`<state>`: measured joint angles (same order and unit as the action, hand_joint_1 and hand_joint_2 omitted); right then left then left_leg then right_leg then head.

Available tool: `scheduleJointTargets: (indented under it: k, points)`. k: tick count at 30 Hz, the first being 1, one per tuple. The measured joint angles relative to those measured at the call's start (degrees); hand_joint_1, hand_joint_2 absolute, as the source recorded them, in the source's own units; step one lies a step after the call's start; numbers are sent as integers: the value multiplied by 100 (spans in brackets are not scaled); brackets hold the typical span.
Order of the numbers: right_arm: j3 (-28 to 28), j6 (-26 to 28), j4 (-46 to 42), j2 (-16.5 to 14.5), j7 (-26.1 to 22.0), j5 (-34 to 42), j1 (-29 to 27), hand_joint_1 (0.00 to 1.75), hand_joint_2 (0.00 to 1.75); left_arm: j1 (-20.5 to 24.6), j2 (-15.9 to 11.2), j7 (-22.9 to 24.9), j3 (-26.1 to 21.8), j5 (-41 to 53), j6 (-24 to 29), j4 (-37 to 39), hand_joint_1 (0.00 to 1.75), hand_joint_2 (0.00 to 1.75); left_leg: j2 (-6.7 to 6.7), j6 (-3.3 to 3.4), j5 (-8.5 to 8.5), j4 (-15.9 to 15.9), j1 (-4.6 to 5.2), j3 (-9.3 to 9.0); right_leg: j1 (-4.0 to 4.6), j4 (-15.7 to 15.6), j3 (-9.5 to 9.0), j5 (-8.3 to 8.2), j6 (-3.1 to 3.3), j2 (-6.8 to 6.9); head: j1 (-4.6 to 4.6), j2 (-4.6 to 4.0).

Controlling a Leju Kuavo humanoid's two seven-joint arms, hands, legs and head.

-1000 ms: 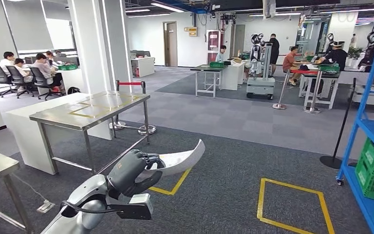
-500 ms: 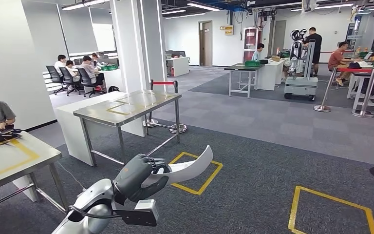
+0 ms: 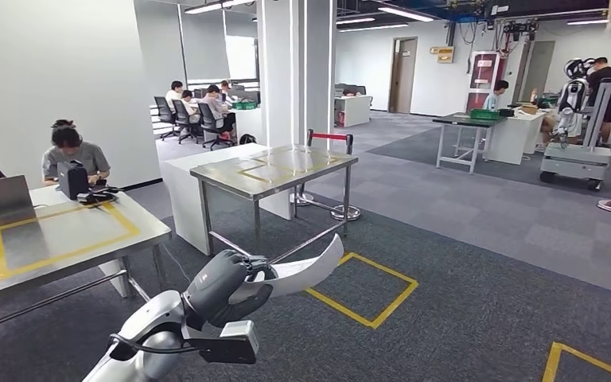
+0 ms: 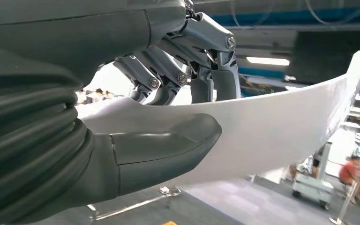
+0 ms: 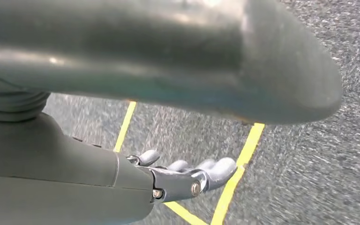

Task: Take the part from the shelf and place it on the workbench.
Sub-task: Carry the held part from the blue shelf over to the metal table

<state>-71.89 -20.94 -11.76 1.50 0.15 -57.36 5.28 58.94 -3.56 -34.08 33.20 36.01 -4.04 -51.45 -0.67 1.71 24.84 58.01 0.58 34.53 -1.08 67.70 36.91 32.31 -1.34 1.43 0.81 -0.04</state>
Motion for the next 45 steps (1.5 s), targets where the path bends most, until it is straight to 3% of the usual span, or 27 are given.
scheduleJointTargets:
  k: [2,3,4,5,7,9,11,12,14,16,18,19,20,22,24,26,27,29,31,33,34,36,38,40,41,43,45]
  points:
    - [-1,-2,0,-3,15,-28,-19,0,0,-38,29,-1,1,1,-3,8,175,175,-153,10,2,13,-6,8,-2,671,381,210,-23,-121,10,0]
    - [-2,-3,0,-5,17,-37,-24,0,0,-62,32,1,1,2,-5,13,175,175,-232,5,5,27,-9,11,-6,769,467,169,-31,-133,13,0]
    - [-2,-4,0,-8,17,-41,-25,0,0,-79,33,2,1,2,-8,16,175,175,-307,-5,12,47,-15,14,-13,633,438,19,-36,-145,14,0]
    - [-2,-5,0,-10,17,-43,-25,0,0,-87,34,3,1,3,-10,17,175,175,-378,-23,25,73,-26,17,-27,294,301,-201,-43,-182,15,0]
    - [-2,-5,0,-11,16,-43,-23,0,0,-88,38,4,0,4,-11,15,175,175,-512,-85,62,141,-41,47,-67,-439,-34,-493,-57,-418,20,0]
    - [-2,-7,0,-13,16,-49,-21,0,0,-87,41,4,-1,6,-11,14,175,175,-631,-161,68,167,-43,95,-77,-733,-179,-529,-36,-549,20,0]
    - [-2,-29,1,-18,0,-85,-18,0,0,-89,31,5,-3,8,-11,14,175,175,-747,-235,41,141,-55,134,-66,-752,-192,-541,35,-429,19,0]
    - [-2,-62,1,-21,-15,-106,-10,0,0,-88,20,12,-5,8,-11,13,175,175,-717,-268,51,160,-53,158,-67,-766,-201,-549,73,-365,19,0]
    - [-2,-163,1,-24,-30,-132,1,0,0,-83,5,37,-15,22,-14,6,175,175,-434,-317,219,460,-38,317,-78,-796,-222,-559,149,-237,7,0]
    - [-1,-292,1,-26,49,-177,-14,0,0,-100,16,67,-21,55,-28,-3,175,175,-96,-351,545,1166,-38,661,-58,-799,-229,-544,195,-106,-7,0]
    - [-1,-443,3,-42,211,-258,-33,0,0,-146,42,88,-21,93,-62,-5,175,175,8,-365,695,1704,-55,945,-46,-798,-233,-528,212,41,-8,0]
    - [-1,-532,3,-60,302,-298,-32,0,0,-164,55,96,-21,112,-83,-3,175,175,23,-364,619,1689,-59,943,-44,-798,-238,-520,213,110,-9,0]
    - [0,-634,4,-87,384,-333,-29,0,0,-173,70,101,-21,132,-101,2,175,175,49,-353,451,1444,-60,820,-43,-797,-250,-510,208,173,-9,0]
    - [8,-864,9,-153,517,-402,-25,0,0,-157,109,102,-21,164,-117,20,175,175,283,-296,113,646,-16,400,-23,-797,-288,-481,178,292,-11,0]
    - [25,-1073,21,-218,591,-450,-28,0,0,-122,173,96,-20,182,-117,46,175,175,468,-207,9,173,38,159,10,-800,-324,-452,127,413,-9,0]
    - [44,-1236,31,-275,597,-466,-21,0,0,-100,215,89,-19,187,-115,82,175,175,376,-132,26,126,53,148,24,-820,-368,-430,70,539,-4,0]
    - [53,-1297,34,-300,579,-467,-14,0,0,-92,225,80,-19,186,-117,96,175,175,306,-100,16,108,43,134,15,-812,-388,-409,35,522,-2,0]
    - [74,-1386,37,-335,532,-468,-5,0,0,-54,250,54,-21,180,-132,122,175,175,181,-32,-7,66,5,97,-10,-573,-305,-248,-25,264,4,0]
    - [97,-1438,37,-346,507,-484,-27,0,0,-25,292,30,-21,172,-152,156,175,175,56,14,-13,57,-20,86,-25,98,28,72,-60,-41,14,0]
    - [114,-1451,37,-348,504,-515,-54,0,0,-26,330,13,-15,167,-164,205,175,175,-92,29,-9,69,-21,89,-25,719,385,246,-77,-117,24,0]
    - [124,-1451,37,-348,504,-531,-60,0,0,-27,340,9,-13,166,-167,232,175,175,-170,28,-5,80,-22,89,-27,757,445,177,-77,-127,26,0]
    - [142,-1444,37,-348,503,-554,-61,0,0,-26,358,4,-10,162,-170,275,175,175,-315,8,9,109,-30,88,-39,179,238,-226,-68,-192,30,0]
    - [149,-1424,37,-347,503,-557,-56,0,0,-16,380,4,-10,160,-170,298,175,175,-448,-47,29,148,-32,106,-56,-537,-84,-502,-52,-378,31,0]
    - [156,-1387,37,-347,501,-563,-51,0,0,-6,397,5,-10,162,-168,319,175,175,-557,-125,27,152,-36,131,-41,-775,-205,-522,-17,-451,31,0]
    - [162,-1365,37,-347,497,-568,-49,0,0,-2,398,9,-10,168,-165,330,175,175,-608,-164,18,140,-39,140,-31,-789,-217,-534,14,-396,31,0]
    - [181,-1334,37,-348,477,-580,-40,0,0,14,386,27,-10,187,-153,348,175,175,-524,-230,45,181,-38,182,-43,-821,-237,-554,89,-293,25,0]
    - [206,-1325,37,-348,450,-595,-43,0,0,47,374,42,-10,204,-143,366,175,175,-221,-286,278,587,-31,388,-52,-851,-257,-559,165,-178,11,0]
